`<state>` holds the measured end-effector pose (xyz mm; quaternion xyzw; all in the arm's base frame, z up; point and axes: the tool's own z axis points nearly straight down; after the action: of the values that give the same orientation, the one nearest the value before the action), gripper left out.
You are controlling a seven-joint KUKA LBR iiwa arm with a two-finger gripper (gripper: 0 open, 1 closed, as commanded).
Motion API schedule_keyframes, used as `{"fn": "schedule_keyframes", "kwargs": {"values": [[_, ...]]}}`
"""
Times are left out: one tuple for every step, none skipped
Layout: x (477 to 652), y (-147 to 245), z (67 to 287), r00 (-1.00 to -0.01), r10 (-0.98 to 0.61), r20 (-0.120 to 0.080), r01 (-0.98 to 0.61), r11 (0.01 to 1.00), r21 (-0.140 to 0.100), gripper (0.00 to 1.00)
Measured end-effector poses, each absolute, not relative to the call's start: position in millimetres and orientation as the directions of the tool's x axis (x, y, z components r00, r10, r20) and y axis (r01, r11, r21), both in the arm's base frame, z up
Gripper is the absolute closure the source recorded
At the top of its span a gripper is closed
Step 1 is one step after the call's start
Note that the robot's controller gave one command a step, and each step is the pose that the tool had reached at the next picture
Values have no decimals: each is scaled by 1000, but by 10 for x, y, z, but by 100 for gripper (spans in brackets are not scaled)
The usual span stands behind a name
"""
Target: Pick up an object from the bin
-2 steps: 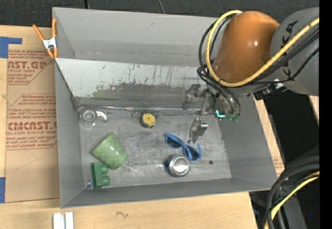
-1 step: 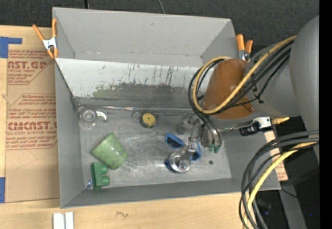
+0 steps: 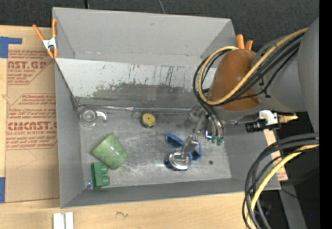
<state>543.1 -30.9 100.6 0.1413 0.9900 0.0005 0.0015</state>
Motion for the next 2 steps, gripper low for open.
{"fn": "schedule_keyframes", "kwargs": {"values": [[5238,-164,1059,-900,436,2,436,900,1,0],[5027,-213,775,-791,612,-13,612,791,6,0]]}}
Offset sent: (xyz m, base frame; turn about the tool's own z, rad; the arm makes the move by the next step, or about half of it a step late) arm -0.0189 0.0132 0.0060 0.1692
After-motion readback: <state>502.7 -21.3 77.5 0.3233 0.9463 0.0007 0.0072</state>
